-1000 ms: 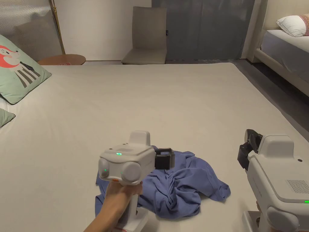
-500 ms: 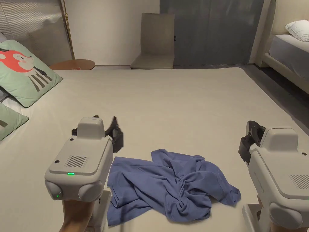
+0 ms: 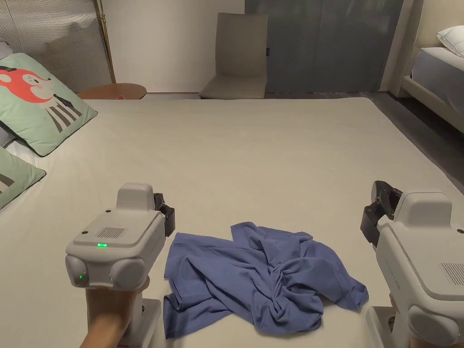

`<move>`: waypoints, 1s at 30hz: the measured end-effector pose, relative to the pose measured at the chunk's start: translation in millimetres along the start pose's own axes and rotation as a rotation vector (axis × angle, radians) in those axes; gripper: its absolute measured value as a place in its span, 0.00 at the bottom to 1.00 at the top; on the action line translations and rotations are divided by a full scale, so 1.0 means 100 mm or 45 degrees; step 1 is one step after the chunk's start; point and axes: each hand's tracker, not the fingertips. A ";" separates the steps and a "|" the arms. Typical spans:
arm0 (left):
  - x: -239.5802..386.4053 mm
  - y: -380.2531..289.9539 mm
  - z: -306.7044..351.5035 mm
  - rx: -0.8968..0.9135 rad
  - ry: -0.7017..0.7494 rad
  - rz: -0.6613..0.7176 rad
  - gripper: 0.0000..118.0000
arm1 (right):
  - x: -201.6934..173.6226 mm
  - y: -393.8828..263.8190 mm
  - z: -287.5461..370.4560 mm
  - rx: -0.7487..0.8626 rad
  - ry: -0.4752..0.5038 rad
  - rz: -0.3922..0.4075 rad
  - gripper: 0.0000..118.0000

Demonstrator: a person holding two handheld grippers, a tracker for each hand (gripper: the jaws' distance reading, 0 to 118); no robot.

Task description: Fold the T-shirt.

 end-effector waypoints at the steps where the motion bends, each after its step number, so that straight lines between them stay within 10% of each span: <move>1: -0.01 0.01 -0.09 -0.063 -0.019 0.011 0.00 | 0.00 -0.01 -0.02 -0.002 -0.002 0.001 0.01; 11: -0.09 -0.12 -1.44 -0.530 -0.221 0.068 0.01 | 0.03 -0.20 -0.30 -0.076 -0.011 0.006 0.01; 12: -0.09 -0.17 -1.56 -0.542 -0.219 0.078 0.08 | 0.04 -0.23 -0.34 -0.088 -0.014 0.005 0.01; 14: -0.09 -0.25 -1.81 -0.606 -0.180 0.020 0.58 | 0.05 -0.27 -0.42 -0.108 -0.017 0.004 0.01; 18: -0.14 -0.40 -2.19 -0.745 -0.131 0.085 0.92 | 0.11 -0.39 -0.58 -0.151 -0.031 0.010 0.01; 27: 0.03 -0.70 -2.34 -0.844 -0.111 -0.075 0.49 | 0.21 -0.56 -0.78 -0.221 -0.059 0.003 0.01; 30: 0.10 -0.65 -2.27 -0.802 -0.135 -0.106 0.02 | 0.23 -0.61 -0.78 -0.242 -0.064 0.000 0.01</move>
